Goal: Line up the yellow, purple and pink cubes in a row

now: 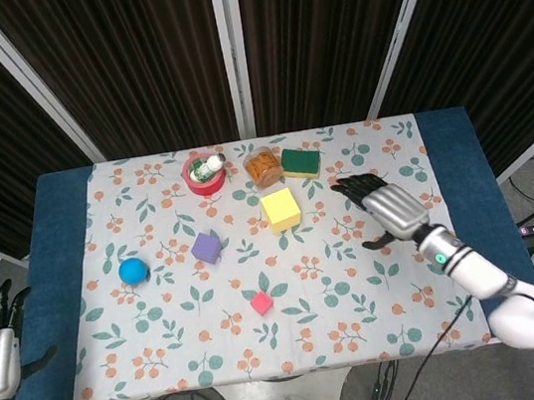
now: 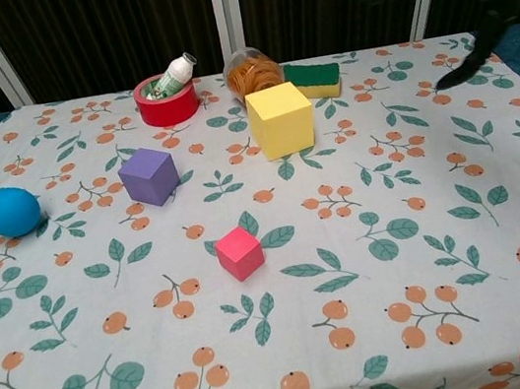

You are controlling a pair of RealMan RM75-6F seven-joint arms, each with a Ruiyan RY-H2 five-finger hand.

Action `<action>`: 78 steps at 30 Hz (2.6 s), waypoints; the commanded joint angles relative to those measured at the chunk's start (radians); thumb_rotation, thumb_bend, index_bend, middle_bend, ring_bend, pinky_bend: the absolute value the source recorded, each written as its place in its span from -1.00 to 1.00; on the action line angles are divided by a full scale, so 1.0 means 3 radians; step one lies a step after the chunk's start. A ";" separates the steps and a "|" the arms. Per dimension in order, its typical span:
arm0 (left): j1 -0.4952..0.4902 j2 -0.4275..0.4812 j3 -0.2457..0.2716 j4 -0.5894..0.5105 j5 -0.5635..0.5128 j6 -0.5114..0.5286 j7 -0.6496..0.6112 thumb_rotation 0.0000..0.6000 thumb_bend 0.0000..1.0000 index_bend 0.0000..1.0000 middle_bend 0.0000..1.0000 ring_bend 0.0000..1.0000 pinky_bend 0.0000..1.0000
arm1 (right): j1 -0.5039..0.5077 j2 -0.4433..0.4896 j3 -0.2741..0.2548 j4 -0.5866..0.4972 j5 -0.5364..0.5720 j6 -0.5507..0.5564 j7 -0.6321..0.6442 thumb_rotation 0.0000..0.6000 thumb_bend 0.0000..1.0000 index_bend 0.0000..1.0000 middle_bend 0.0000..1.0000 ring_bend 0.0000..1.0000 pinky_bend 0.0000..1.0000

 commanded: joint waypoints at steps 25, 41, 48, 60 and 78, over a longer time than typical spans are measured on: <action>0.0131 0.0052 0.0023 0.0039 0.0000 0.0065 -0.0231 1.00 -0.76 -0.63 -0.87 -0.90 -0.71 | 0.1540 -0.1721 -0.0172 0.2219 0.1771 -0.1039 -0.1021 1.00 -0.59 -0.83 -0.64 -0.99 -0.79; 0.0113 0.0025 0.0003 0.0035 0.0046 0.0062 -0.0208 1.00 -0.76 -0.63 -0.87 -0.90 -0.71 | 0.1268 -0.1095 -0.0256 0.0723 0.1842 -0.0136 -0.1413 1.00 -0.51 -0.59 -0.26 -0.75 -0.72; 0.0133 0.0004 0.0014 0.0076 0.0068 0.0081 -0.0260 1.00 -0.76 -0.63 -0.87 -0.90 -0.71 | 0.1219 -0.1231 -0.0324 0.0471 0.2221 0.0264 -0.1729 1.00 -0.52 -0.59 -0.25 -0.75 -0.72; 0.0147 -0.0021 0.0015 0.0136 0.0066 0.0075 -0.0311 1.00 -0.76 -0.63 -0.87 -0.90 -0.71 | 0.1284 -0.1637 -0.0125 0.0846 0.2553 0.0305 -0.1776 1.00 -0.52 -0.59 -0.25 -0.75 -0.71; 0.0184 -0.0033 0.0027 0.0188 0.0061 0.0084 -0.0353 1.00 -0.76 -0.63 -0.87 -0.90 -0.71 | 0.1674 -0.2118 0.0106 0.1631 0.2909 -0.0019 -0.2094 1.00 -0.52 -0.84 -0.55 -0.86 -0.74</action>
